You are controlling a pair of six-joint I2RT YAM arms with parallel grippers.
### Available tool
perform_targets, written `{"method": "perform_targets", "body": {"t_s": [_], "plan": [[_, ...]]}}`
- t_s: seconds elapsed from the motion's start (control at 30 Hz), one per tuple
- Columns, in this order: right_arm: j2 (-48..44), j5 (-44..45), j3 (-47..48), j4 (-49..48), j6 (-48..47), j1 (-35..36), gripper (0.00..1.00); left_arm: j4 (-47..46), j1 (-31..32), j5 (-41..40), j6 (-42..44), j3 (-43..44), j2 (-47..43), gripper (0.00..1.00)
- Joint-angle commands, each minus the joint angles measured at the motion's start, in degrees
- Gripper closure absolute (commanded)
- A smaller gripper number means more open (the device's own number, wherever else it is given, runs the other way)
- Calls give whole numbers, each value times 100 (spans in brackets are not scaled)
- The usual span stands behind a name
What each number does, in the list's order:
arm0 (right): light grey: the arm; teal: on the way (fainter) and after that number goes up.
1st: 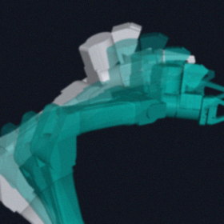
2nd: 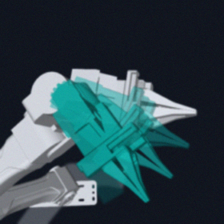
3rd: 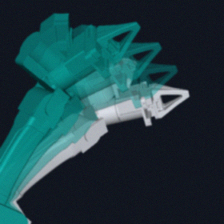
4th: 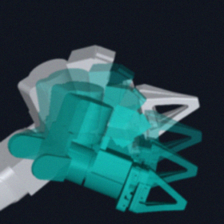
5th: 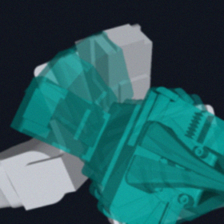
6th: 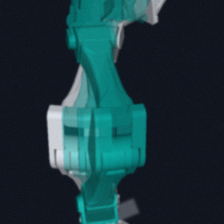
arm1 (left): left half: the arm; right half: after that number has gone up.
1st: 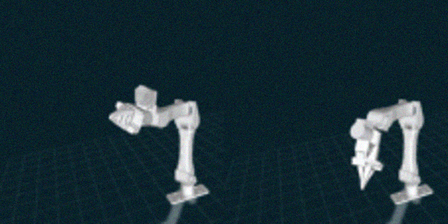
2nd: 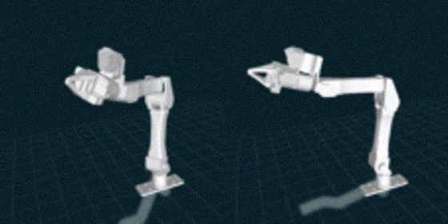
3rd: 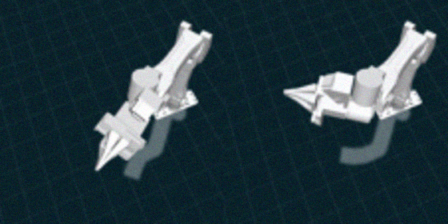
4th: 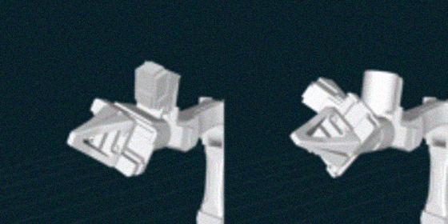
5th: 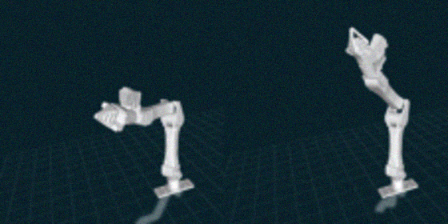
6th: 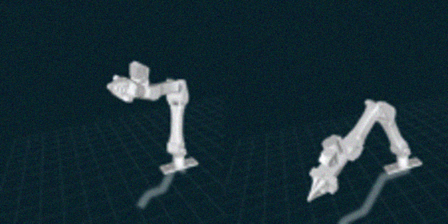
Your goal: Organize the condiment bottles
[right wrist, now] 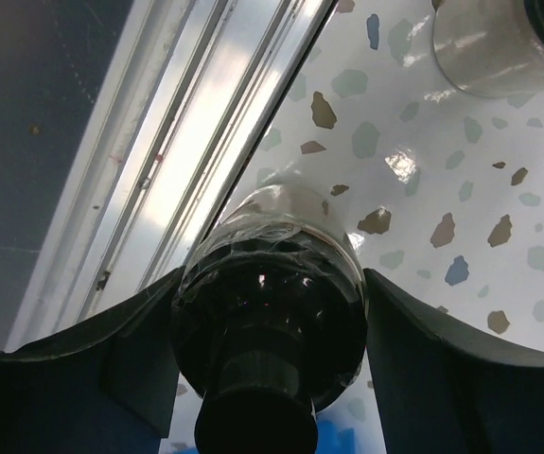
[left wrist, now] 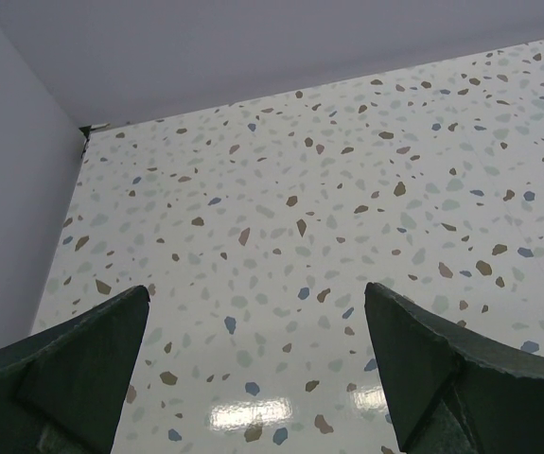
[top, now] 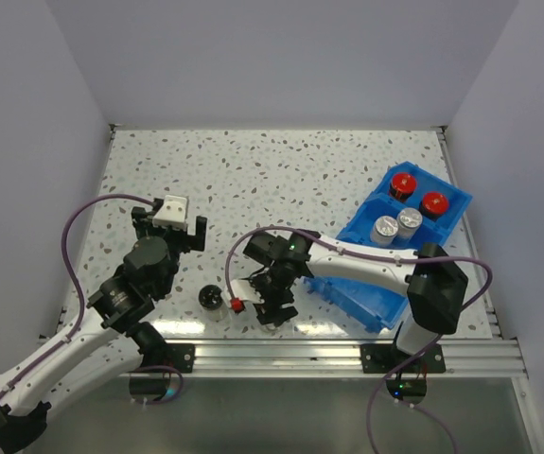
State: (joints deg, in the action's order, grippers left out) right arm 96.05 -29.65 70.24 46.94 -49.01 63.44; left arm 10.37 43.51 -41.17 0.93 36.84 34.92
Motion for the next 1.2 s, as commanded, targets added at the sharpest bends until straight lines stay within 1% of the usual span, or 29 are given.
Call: {"method": "perform_targets", "body": {"t_s": [0.0,0.03,0.1,0.2,0.23,0.33,0.37,0.4,0.43,0.5,0.53,0.6,0.63,0.73,0.9,0.93,1.03,1.13,1.17], "plan": [[-25,-33,797,1095,-476,11,99,-299,-26,-93,21,-10,-11,0],[-95,-6,999,1446,-573,-7,100,-299,-26,-85,13,-19,-11,0],[-279,-84,1062,1625,-785,-130,100,-316,-26,-67,21,-19,6,0],[-648,-216,1220,1853,-838,-445,100,-308,-26,-58,21,-19,33,0],[-806,-286,1325,1985,-838,-742,100,-316,-26,-49,13,-19,41,0],[-1140,-655,1370,2100,-864,-1332,100,-316,-26,-58,21,-19,50,0],[-1428,-700,1335,2091,-847,-1700,100,-308,-26,-49,13,-10,50,0],[-1588,-683,1282,2074,-821,-1877,100,-316,-26,-41,21,-28,59,0],[-1781,-648,1091,1952,-777,-2201,100,-308,-26,-40,13,-28,68,0],[-2343,-411,844,1767,-584,-2493,100,-316,-18,-14,4,-19,94,0],[-2511,-323,616,1618,-487,-2808,100,-316,-26,-5,4,-19,94,0],[-2896,-34,456,1608,-337,-3134,100,-316,-26,21,-5,-10,120,0],[-2995,46,325,1651,-250,-3440,100,-316,-26,21,-5,-19,121,0],[-3381,143,-52,1713,-153,-3890,100,-308,-18,30,-5,-10,129,0],[-3699,354,-870,1424,50,-4199,100,-308,-26,100,-31,-19,164,0],[-3707,302,-1089,1310,41,-4286,100,-316,-26,109,-31,-10,173,0],[-3568,284,-1345,1038,-3,-4384,97,-308,-26,153,-23,-1,217,0],[-3374,346,-1451,748,-55,-4402,93,-299,-26,144,-23,-10,217,0],[-3243,372,-1495,660,-82,-4393,88,-299,-26,144,-23,-10,200,0]]}}
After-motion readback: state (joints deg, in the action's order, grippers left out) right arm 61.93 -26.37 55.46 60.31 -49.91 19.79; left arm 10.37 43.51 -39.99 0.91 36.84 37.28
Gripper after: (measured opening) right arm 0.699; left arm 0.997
